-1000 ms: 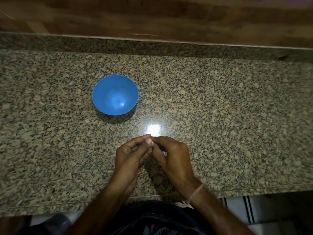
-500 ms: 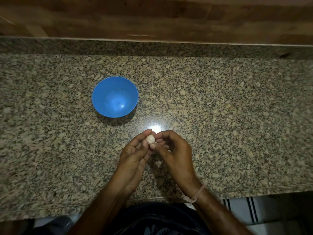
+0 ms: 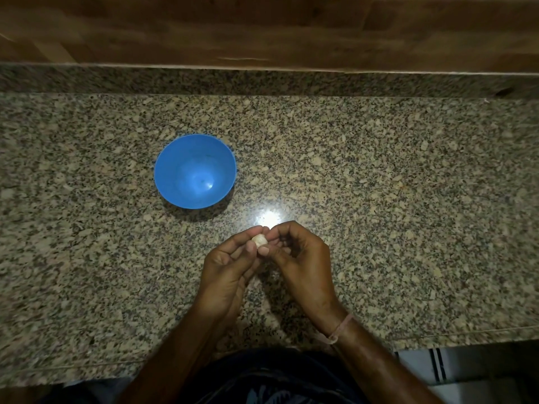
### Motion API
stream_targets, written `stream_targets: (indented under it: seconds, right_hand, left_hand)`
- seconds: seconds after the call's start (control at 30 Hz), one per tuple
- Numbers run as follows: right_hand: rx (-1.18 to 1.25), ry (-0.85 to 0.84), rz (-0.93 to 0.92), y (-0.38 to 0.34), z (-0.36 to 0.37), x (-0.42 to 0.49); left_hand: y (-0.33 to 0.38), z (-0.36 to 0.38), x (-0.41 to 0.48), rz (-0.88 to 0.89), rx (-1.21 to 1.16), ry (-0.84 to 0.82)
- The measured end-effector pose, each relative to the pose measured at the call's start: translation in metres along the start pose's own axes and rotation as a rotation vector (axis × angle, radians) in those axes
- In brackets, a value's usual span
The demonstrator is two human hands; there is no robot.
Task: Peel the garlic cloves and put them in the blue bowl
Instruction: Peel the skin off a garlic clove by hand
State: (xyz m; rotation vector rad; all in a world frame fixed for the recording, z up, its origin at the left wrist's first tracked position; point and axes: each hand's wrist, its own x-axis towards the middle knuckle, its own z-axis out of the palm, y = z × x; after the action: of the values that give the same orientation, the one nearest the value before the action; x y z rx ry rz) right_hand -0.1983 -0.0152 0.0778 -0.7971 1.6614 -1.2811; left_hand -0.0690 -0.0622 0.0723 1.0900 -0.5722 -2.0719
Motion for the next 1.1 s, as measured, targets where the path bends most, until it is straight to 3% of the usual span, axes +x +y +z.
stream_targets:
  seconds: [0.43,0.87,1.1]
  right_hand:
    - [-0.037,-0.043,0.072,0.012,-0.006,0.016]
    - [-0.005,-0.074,0.117,0.028,-0.008,0.028]
    - [0.113,-0.034,0.157,0.031,-0.012,0.029]
  left_hand:
    - [0.003,0.004,0.018,-0.114,0.140,0.032]
    - [-0.023,0.005,0.025,0.019,0.312,0.166]
    - [-0.028,0.009,0.027,0.031,0.237,0.163]
